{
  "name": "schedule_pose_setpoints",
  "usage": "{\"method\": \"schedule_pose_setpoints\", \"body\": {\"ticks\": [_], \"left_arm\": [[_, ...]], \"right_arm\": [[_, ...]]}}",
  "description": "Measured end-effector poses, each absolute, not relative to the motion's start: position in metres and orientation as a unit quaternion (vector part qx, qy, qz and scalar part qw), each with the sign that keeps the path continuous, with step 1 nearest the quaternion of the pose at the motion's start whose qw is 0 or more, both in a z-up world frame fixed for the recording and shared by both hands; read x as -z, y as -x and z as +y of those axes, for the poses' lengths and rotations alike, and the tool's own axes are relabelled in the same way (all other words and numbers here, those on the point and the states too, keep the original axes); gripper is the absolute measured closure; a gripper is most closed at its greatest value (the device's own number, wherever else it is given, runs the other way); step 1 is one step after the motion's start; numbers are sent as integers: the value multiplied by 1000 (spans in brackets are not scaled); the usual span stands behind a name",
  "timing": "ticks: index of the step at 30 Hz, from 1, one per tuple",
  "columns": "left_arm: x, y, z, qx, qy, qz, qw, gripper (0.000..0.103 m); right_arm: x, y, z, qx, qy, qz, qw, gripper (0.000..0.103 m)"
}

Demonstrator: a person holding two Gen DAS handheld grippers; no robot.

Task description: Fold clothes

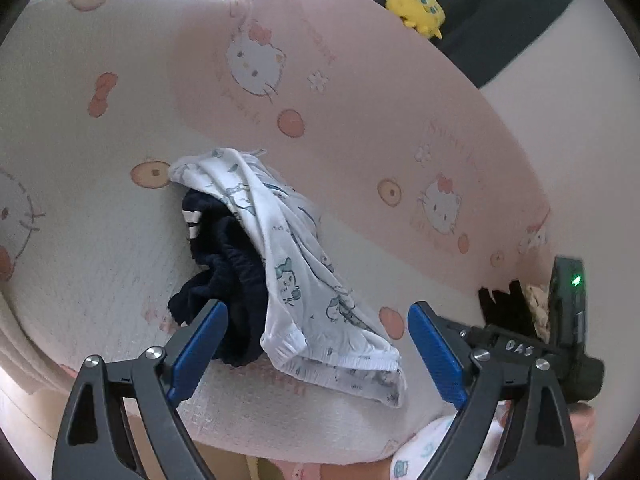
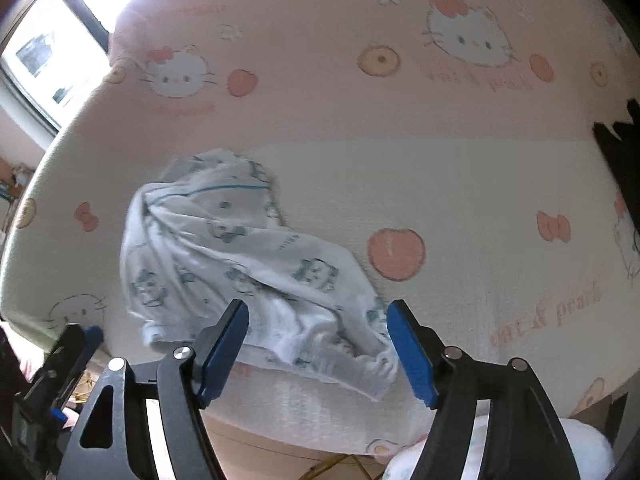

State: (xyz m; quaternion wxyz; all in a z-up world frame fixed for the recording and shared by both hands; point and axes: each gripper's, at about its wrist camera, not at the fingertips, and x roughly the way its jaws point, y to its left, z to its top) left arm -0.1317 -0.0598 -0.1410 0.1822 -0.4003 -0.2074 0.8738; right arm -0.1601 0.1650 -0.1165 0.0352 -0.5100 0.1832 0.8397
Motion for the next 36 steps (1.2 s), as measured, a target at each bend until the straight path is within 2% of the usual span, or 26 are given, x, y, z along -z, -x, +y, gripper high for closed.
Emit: {"method": "schedule_pose_setpoints", "body": {"ticks": [7,17,23,36], "left_arm": [[143,142,-57,-878,408,-180,172,11],[139,177,-58,-891,409,-124,153,11],[144,197,-62,-882,429,-126,151,11],[158,246,-55,-870,458,-103,148,11]], "right_arm": [[109,183,134,-843,522,126,2,32],[116,241,111,-835,530,110,-103,32],[141,253,117,-829,505,171,-166,32],[159,277,95,-835,503,132,-180,32]]}}
